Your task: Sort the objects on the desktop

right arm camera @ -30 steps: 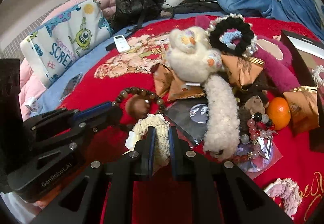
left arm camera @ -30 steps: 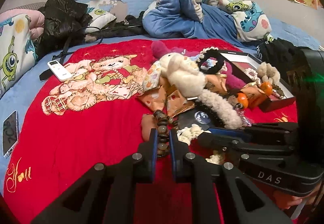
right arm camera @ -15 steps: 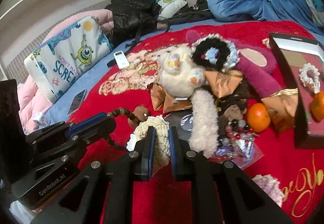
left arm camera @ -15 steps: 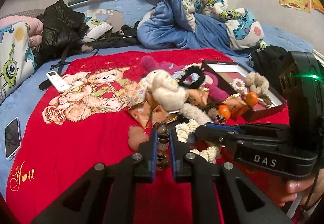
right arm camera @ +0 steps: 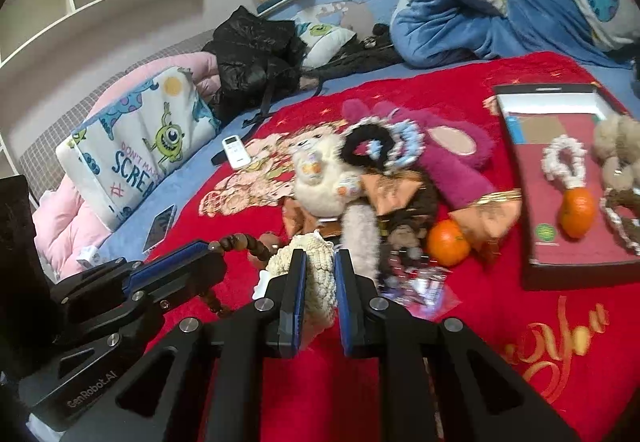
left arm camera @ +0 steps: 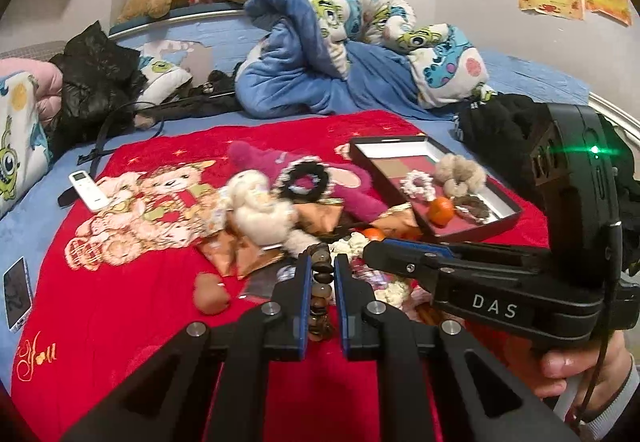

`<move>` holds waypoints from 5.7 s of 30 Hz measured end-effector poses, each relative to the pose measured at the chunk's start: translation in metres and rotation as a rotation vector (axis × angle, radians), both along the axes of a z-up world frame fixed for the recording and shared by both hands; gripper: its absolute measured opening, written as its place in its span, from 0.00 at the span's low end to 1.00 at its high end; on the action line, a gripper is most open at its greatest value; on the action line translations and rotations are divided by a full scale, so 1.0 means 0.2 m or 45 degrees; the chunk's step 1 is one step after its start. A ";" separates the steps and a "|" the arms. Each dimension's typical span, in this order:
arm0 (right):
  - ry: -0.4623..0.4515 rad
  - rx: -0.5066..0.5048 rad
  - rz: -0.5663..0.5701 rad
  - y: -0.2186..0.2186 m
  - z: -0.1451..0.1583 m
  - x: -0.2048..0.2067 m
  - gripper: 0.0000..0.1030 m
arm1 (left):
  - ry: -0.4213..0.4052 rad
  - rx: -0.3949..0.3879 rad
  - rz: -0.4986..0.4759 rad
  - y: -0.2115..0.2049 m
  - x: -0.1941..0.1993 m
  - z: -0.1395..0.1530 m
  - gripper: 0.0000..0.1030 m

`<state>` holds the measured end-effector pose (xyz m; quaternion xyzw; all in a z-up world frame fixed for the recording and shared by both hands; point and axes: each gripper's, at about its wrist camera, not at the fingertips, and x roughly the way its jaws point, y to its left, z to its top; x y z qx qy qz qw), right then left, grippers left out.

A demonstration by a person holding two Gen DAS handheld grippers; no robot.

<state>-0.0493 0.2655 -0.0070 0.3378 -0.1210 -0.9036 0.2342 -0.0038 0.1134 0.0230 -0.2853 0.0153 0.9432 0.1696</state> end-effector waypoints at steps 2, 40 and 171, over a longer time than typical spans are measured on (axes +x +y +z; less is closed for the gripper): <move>0.011 -0.004 -0.029 0.06 0.02 0.03 0.14 | 0.005 0.002 -0.026 0.07 0.02 0.01 0.11; 0.034 -0.077 -0.511 1.04 0.04 0.48 0.15 | -0.001 0.057 -0.384 0.96 0.22 0.07 0.11; 0.269 0.134 -0.660 1.28 -0.13 -0.24 1.00 | 0.103 -0.012 -0.181 1.20 -0.70 -0.27 1.00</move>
